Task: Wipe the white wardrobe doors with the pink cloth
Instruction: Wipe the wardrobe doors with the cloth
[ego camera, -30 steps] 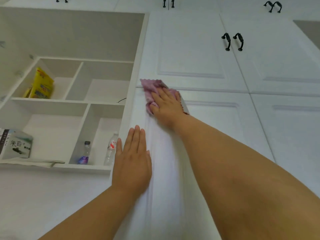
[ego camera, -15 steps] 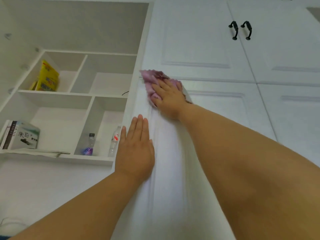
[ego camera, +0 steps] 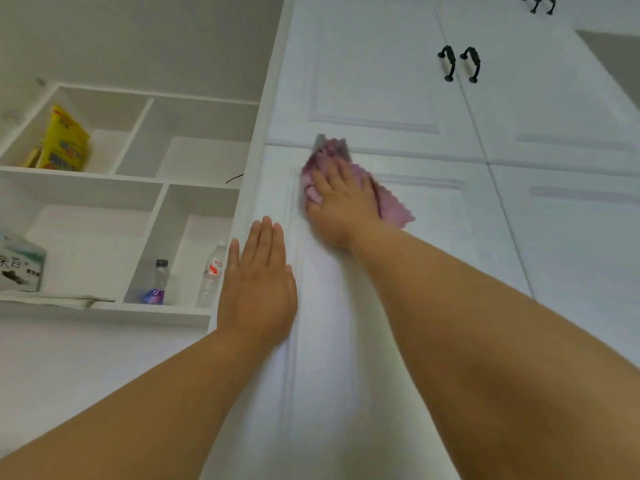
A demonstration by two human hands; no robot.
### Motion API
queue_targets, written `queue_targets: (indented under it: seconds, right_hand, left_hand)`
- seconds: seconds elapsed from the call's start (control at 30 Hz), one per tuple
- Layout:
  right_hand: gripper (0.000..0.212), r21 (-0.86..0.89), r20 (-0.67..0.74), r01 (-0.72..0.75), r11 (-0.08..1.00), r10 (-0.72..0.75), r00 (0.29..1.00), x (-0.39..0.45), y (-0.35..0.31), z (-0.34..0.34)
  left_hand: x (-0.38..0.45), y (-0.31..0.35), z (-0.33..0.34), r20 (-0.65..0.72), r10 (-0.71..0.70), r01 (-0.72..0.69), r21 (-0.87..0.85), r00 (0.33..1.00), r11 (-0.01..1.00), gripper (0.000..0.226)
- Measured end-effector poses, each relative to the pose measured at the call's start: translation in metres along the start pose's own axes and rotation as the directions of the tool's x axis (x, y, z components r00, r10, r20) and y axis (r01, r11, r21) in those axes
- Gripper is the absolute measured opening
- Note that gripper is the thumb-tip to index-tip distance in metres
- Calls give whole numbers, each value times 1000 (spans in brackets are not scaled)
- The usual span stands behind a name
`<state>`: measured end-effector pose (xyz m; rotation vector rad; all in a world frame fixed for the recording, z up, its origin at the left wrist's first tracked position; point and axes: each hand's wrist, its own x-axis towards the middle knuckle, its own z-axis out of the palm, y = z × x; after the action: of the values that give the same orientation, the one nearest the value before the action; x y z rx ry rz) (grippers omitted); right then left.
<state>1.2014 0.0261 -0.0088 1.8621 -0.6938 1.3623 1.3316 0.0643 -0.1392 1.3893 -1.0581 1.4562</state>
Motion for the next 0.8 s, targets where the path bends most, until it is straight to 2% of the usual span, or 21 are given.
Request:
queue_targets:
  seconds: [0.03, 0.1, 0.17, 0.27, 0.37, 0.47, 0.53, 0.6, 0.7, 0.8]
  right_hand:
    - [60, 38, 19, 63, 997, -63, 998, 0, -26, 5]
    - [67, 120, 45, 76, 990, -82, 996, -7, -49, 8]
    - [72, 185, 34, 87, 979, -95, 995, -13, -38, 4]
    - [54, 92, -9, 106, 990, -106, 994, -18, 12, -6]
    - [48, 64, -21, -124, 990, 126, 992, -23, 76, -14]
    - [63, 83, -84, -375, 923, 381, 921, -33, 120, -9]
    - [64, 98, -128, -443, 891, 452, 883, -33, 113, -2]
    - [63, 92, -146, -400, 912, 410, 900, -28, 81, 0]
    - [61, 79, -121, -98, 992, 107, 987, -12, 17, 6]
    - [61, 96, -28, 63, 993, -60, 998, 3, -37, 12]
  left_hand:
    - [0, -1, -1, -9, -17, 17, -6, 1000, 1000, 68]
    - [-1, 0, -5, 6, -63, 63, -17, 998, 998, 65]
    - [-3, 1, -7, 38, -97, 98, -6, 995, 995, 66]
    - [-4, 3, -8, 41, -102, 102, -5, 994, 995, 67]
    - [-5, 2, -7, 55, -103, 103, -9, 993, 995, 67]
    - [-5, 4, -7, 49, -104, 103, 12, 993, 995, 67]
    - [-5, 6, -7, 41, -104, 104, -5, 994, 995, 67]
    - [-6, 6, -5, 26, -101, 102, -35, 995, 994, 65]
    - [-6, 3, -5, -21, -106, 103, -117, 994, 988, 71]
    - [-8, 1, -7, -71, -129, 108, -253, 989, 961, 75]
